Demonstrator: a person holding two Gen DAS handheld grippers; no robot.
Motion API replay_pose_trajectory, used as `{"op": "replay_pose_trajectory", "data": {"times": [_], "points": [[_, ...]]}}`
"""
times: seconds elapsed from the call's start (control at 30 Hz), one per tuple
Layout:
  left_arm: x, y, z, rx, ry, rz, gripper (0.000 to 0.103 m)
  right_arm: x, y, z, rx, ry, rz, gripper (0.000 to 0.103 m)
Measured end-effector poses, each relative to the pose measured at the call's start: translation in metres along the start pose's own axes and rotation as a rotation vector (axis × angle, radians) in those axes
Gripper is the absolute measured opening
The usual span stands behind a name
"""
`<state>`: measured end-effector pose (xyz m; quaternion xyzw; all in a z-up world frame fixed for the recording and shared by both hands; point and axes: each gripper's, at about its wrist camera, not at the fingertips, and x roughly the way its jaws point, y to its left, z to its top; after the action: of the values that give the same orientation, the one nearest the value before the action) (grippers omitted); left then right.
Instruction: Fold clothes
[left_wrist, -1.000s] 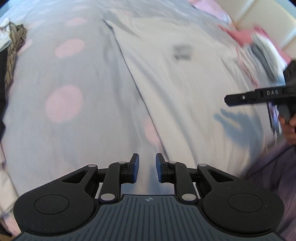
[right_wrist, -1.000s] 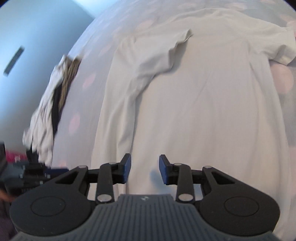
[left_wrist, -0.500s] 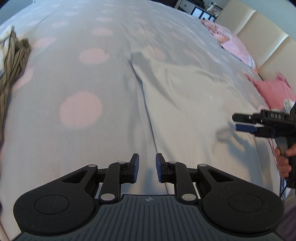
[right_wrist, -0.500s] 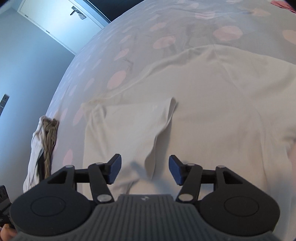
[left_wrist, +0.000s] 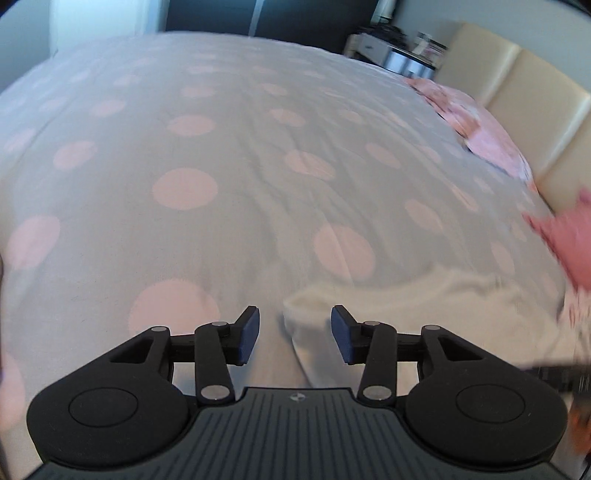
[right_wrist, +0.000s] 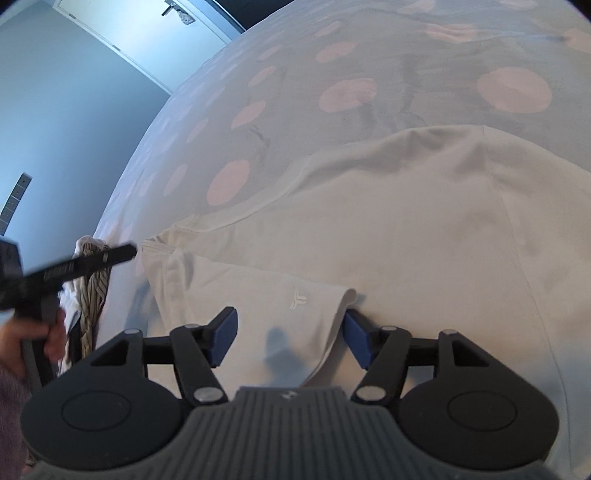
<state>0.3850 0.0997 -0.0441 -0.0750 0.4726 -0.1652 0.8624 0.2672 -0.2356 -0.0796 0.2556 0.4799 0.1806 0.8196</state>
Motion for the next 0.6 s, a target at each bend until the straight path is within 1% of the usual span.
{"op": "replay_pose_trajectory", "data": {"times": [0.03, 0.07, 0.13, 0.23, 0.3, 0.33, 0.37, 0.4, 0.43, 0.47, 0.5, 0.6], "points": [[0.007, 0.003, 0.007, -0.039, 0.018, 0.002, 0.041, 0.000, 0.000, 0.000, -0.004, 0.001, 0.004, 0.066], [0.015, 0.005, 0.013, -0.073, 0.058, 0.007, 0.040, -0.001, -0.001, 0.000, -0.010, 0.003, 0.006, 0.066], [0.033, 0.007, 0.022, -0.125, 0.142, 0.024, 0.033, -0.001, -0.001, 0.001, -0.016, 0.005, 0.010, 0.066], [0.055, 0.000, 0.029, -0.108, 0.259, 0.072, 0.027, -0.002, -0.001, 0.002, -0.012, 0.016, 0.031, 0.064], [0.063, -0.006, 0.029, -0.087, 0.307, 0.090, 0.010, -0.001, -0.002, 0.001, -0.004, 0.027, 0.055, 0.063], [0.063, -0.010, 0.030, -0.072, 0.312, 0.097, 0.007, -0.001, -0.001, 0.000, -0.001, 0.031, 0.062, 0.057], [0.063, -0.013, 0.030, -0.053, 0.312, 0.103, 0.001, 0.002, 0.000, 0.000, -0.004, 0.034, 0.063, 0.053], [0.061, -0.016, 0.031, -0.032, 0.307, 0.114, 0.001, 0.004, 0.000, 0.000, -0.007, 0.038, 0.066, 0.034], [0.059, -0.019, 0.032, -0.011, 0.298, 0.126, 0.001, 0.006, 0.001, 0.000, -0.009, 0.044, 0.076, 0.009], [0.057, -0.022, 0.034, 0.009, 0.291, 0.139, 0.001, 0.006, 0.001, 0.000, -0.011, 0.042, 0.080, 0.005], [0.056, -0.025, 0.035, 0.034, 0.289, 0.152, 0.001, 0.002, 0.004, 0.001, -0.031, 0.018, 0.065, 0.005], [0.059, -0.034, 0.034, 0.092, 0.293, 0.198, 0.001, -0.015, 0.018, 0.008, -0.140, -0.088, -0.025, 0.004]]}}
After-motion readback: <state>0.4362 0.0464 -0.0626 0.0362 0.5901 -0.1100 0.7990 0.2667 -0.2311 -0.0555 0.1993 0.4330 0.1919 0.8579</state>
